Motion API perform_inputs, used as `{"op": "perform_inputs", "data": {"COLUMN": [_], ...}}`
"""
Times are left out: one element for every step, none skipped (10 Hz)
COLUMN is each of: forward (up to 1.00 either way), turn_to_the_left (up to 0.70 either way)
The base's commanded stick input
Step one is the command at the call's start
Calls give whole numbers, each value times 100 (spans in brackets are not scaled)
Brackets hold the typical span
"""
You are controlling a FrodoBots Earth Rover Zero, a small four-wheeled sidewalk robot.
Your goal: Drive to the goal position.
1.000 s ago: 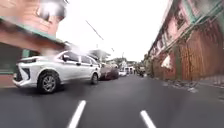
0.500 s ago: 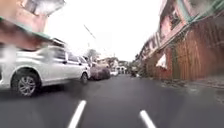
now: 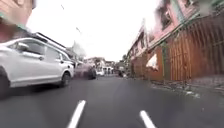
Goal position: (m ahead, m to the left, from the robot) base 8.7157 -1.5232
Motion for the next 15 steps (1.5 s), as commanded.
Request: {"op": "perform_inputs", "data": {"forward": [100, 100, 100, 100, 100, 100, 100, 100, 100, 100, 100, 100, 100, 100, 100], "turn_to_the_left": [13, -40, -40, -40, -40, -40, -34, -5, 8, 1, 8, 5, 11, 6, 8]}}
